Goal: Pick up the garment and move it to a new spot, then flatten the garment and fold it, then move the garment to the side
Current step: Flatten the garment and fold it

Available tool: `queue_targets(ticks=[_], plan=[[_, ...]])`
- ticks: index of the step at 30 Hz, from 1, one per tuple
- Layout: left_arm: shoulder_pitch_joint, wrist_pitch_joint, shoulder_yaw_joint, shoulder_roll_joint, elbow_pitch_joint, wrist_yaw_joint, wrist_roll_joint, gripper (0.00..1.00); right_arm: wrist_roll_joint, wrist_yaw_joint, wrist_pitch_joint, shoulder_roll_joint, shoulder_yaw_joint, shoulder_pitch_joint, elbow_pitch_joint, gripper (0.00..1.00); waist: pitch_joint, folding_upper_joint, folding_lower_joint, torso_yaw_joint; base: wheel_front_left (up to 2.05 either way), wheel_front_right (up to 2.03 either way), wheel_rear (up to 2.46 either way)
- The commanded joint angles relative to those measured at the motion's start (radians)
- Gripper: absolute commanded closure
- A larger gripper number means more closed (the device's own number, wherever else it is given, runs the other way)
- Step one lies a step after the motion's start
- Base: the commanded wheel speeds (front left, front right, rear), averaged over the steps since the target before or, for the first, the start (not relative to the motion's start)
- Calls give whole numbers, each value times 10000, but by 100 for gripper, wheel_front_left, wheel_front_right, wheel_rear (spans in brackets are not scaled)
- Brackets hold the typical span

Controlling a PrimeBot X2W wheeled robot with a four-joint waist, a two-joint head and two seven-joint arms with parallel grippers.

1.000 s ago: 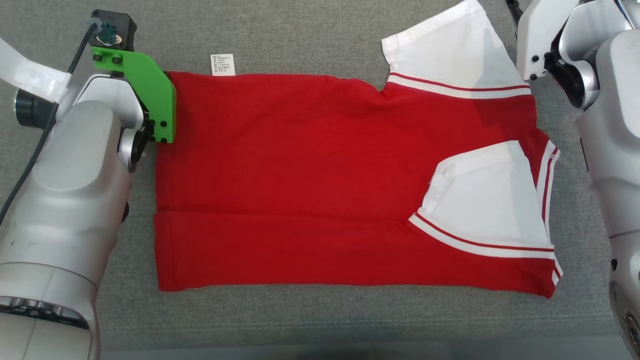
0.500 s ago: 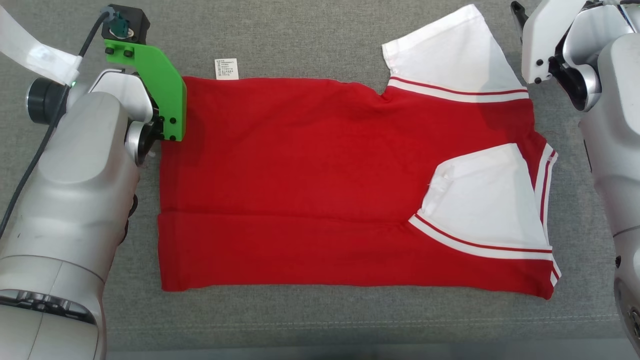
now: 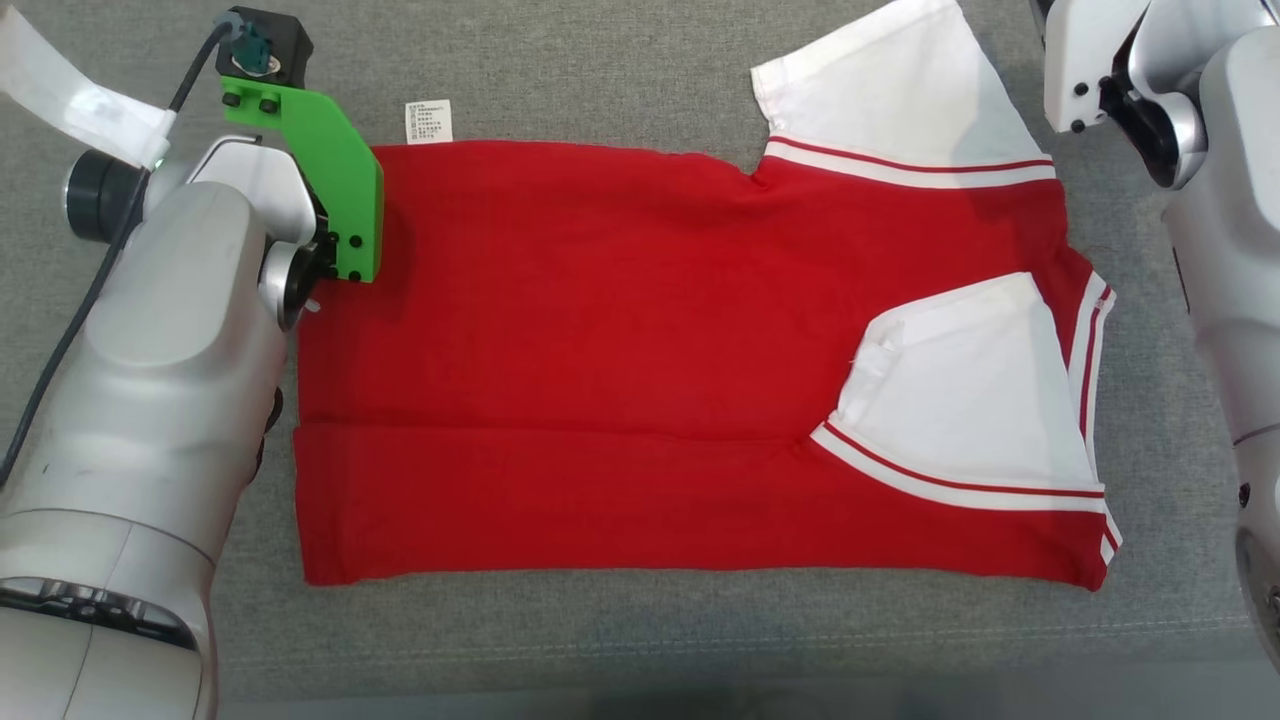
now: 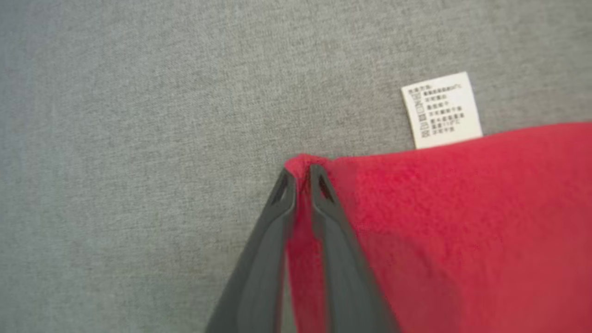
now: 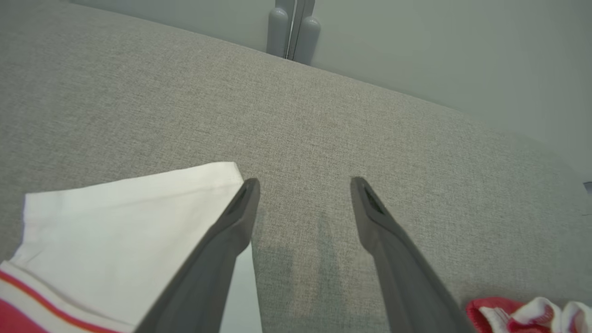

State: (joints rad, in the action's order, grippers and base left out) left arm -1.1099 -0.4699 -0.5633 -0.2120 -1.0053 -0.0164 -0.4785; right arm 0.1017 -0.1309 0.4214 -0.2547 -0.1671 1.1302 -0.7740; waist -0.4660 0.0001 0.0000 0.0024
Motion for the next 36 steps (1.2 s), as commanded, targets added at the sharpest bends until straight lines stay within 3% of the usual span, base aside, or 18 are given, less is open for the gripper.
queue_targets(ticks=[1,7,16,23,30,36], plan=[[107,-120,-50,-64,-169,21,-4,100,-112,6,-48,-61,5,144,-84,0,-27,-1,0,46,0,0,0],[138,-53,-190,326,-102,35,-55,100,-119,6,137,-296,-139,421,-572,0,-94,-1,0,328,0,0,0],[367,314,-380,1043,-61,30,-181,100,105,6,-502,-572,-362,712,-1289,0,-183,-1,0,814,0,0,0],[286,396,-556,1326,-156,-54,-282,100,598,6,349,-562,-1690,906,-1903,0,-219,-1,0,1104,0,0,0],[74,638,-649,1451,-115,0,-389,100,1451,6,730,-1311,-2970,1469,-1803,0,-566,-1,0,1411,0,0,0],[-56,714,-752,1497,-150,-9,-432,100,1958,6,663,-1550,-3072,1503,-2024,0,-867,-1,0,1562,0,0,0]])
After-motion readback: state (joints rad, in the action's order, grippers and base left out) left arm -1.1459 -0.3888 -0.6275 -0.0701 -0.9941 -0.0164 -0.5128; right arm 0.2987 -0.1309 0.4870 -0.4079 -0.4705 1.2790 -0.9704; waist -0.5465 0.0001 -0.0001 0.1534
